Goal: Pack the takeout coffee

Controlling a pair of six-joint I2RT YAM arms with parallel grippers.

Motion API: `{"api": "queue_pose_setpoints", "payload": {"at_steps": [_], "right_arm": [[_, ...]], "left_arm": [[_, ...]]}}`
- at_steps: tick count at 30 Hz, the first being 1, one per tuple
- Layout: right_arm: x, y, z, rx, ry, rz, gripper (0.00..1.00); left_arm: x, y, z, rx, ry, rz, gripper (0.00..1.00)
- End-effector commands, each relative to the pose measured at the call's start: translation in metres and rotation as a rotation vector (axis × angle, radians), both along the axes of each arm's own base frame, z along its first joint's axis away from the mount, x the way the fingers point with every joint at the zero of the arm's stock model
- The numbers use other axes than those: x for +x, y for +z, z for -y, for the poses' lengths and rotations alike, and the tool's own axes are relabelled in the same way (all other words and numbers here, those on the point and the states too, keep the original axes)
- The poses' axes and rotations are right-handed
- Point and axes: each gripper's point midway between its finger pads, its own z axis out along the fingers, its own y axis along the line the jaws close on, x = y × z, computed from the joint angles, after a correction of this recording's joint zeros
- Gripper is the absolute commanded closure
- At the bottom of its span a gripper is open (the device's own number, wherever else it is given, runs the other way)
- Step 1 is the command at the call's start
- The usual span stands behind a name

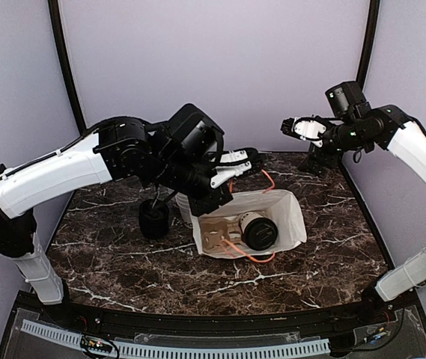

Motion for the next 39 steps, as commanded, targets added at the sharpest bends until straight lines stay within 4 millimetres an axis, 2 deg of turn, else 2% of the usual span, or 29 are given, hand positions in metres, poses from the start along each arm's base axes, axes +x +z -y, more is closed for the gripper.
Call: {"api": "queue_pose_setpoints", "payload": {"at_steps": [1, 4, 11, 15, 18, 21, 24, 26, 29, 31, 35, 39], "right_arm": [[0.001, 0.0, -0.002, 0.024, 0.0, 0.004, 0.01], [-0.001, -0.003, -0.002, 0.019, 0.007, -0.005, 0.01], [-0.006, -0.009, 0.0, 0.011, 0.017, -0.025, 0.01], [-0.01, -0.012, 0.001, 0.007, 0.021, -0.034, 0.01], [-0.01, -0.012, 0.002, 0.004, 0.022, -0.038, 0.01], [-0.01, -0.012, 0.001, 0.006, 0.022, -0.038, 0.01], [-0.008, -0.01, 0.001, 0.008, 0.019, -0.035, 0.01], [-0.007, -0.009, 0.001, 0.01, 0.017, -0.032, 0.01], [-0.007, -0.005, -0.001, 0.026, 0.026, -0.035, 0.02], [-0.009, -0.002, -0.002, 0.038, 0.032, -0.036, 0.01], [-0.006, 0.002, 0.003, 0.053, 0.016, -0.029, 0.01], [0.008, 0.011, 0.019, 0.14, -0.035, -0.045, 0.01]], "left_arm": [[-0.009, 0.009, 0.008, -0.012, -0.023, 0.066, 1.0], [-0.028, 0.014, 0.017, -0.041, -0.074, 0.059, 1.0], [-0.054, 0.014, 0.027, -0.045, -0.145, 0.046, 1.0], [-0.057, 0.013, 0.03, -0.042, -0.155, 0.054, 1.0], [-0.052, 0.011, 0.032, -0.035, -0.14, 0.081, 0.98], [-0.037, 0.013, 0.035, -0.029, -0.095, 0.147, 0.9], [-0.02, 0.019, 0.038, -0.041, -0.054, 0.208, 0.73], [0.002, 0.027, 0.037, -0.075, -0.009, 0.221, 0.66], [0.026, 0.042, 0.037, -0.13, 0.034, 0.243, 0.44], [0.041, 0.052, 0.033, -0.151, 0.065, 0.267, 0.35], [0.062, 0.079, 0.021, -0.221, 0.116, 0.302, 0.22], [0.082, 0.106, -0.003, -0.315, 0.173, 0.298, 0.16]]}}
